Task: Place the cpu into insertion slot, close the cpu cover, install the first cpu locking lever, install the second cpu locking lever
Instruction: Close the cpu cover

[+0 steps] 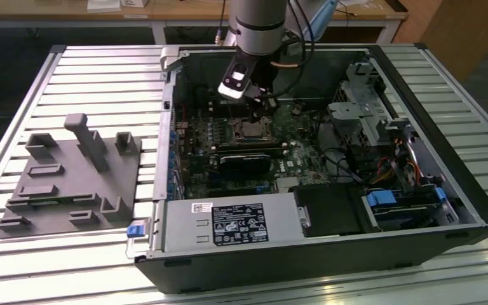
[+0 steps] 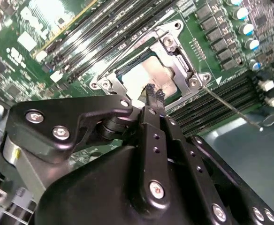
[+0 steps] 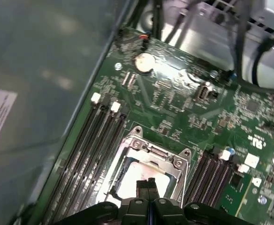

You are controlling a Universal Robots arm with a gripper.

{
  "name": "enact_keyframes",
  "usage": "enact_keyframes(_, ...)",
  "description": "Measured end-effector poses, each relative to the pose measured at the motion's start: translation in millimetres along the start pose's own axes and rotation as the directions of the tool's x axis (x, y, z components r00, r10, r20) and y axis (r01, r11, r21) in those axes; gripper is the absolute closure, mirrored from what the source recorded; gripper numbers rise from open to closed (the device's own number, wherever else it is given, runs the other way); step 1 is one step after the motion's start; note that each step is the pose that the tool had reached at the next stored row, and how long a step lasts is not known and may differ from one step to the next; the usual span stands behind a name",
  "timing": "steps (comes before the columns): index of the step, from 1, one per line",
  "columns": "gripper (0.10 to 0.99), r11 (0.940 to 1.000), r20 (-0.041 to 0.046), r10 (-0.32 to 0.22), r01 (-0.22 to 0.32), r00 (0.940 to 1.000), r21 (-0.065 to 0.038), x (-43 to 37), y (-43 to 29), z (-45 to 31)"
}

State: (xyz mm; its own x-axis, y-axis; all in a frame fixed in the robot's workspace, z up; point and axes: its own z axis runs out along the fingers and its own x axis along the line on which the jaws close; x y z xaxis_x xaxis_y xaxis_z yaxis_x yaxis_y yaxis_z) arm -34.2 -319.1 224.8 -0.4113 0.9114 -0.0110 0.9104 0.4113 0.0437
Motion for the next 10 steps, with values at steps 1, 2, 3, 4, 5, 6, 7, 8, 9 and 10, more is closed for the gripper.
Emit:
enact_keyframes(1, 0.98, 0.9998, -0.0007, -0.017, 0.017, 0.9998, 0.0, 0.0, 0.0, 0.0)
enact_keyframes(2, 0.98, 0.9994, -0.0014, -0.035, 0.035, 0.9994, 0.0, 0.0, 0.0, 0.0)
enact_keyframes(3, 0.98, 0.9985, -0.0022, -0.054, 0.054, 0.9985, -0.001, 0.0, 0.0, 0.1)
enact_keyframes(4, 0.98, 0.9974, -0.0029, -0.072, 0.072, 0.9974, -0.001, 0.0, 0.0, 0.1)
enact_keyframes(5, 0.98, 0.996, -0.0037, -0.09, 0.09, 0.996, -0.001, 0.0, 0.0, 0.1)
enact_keyframes(6, 0.98, 0.9942, -0.0044, -0.108, 0.108, 0.9942, -0.001, 0.0, 0.0, 0.1)
enact_keyframes(7, 0.98, 0.992, -0.0051, -0.126, 0.126, 0.992, -0.002, 0.0, 0.0, 0.1)
enact_keyframes(8, 0.98, 0.9895, -0.0059, -0.145, 0.145, 0.9894, -0.002, 0.0, 0.0, 0.2)
enact_keyframes(9, 0.98, 0.9867, -0.0066, -0.163, 0.163, 0.9867, -0.002, 0.0, 0.0, 0.2)
enact_keyframes(10, 0.98, 0.9836, -0.0073, -0.18, 0.18, 0.9836, -0.003, 0.0, 0.0, 0.2)
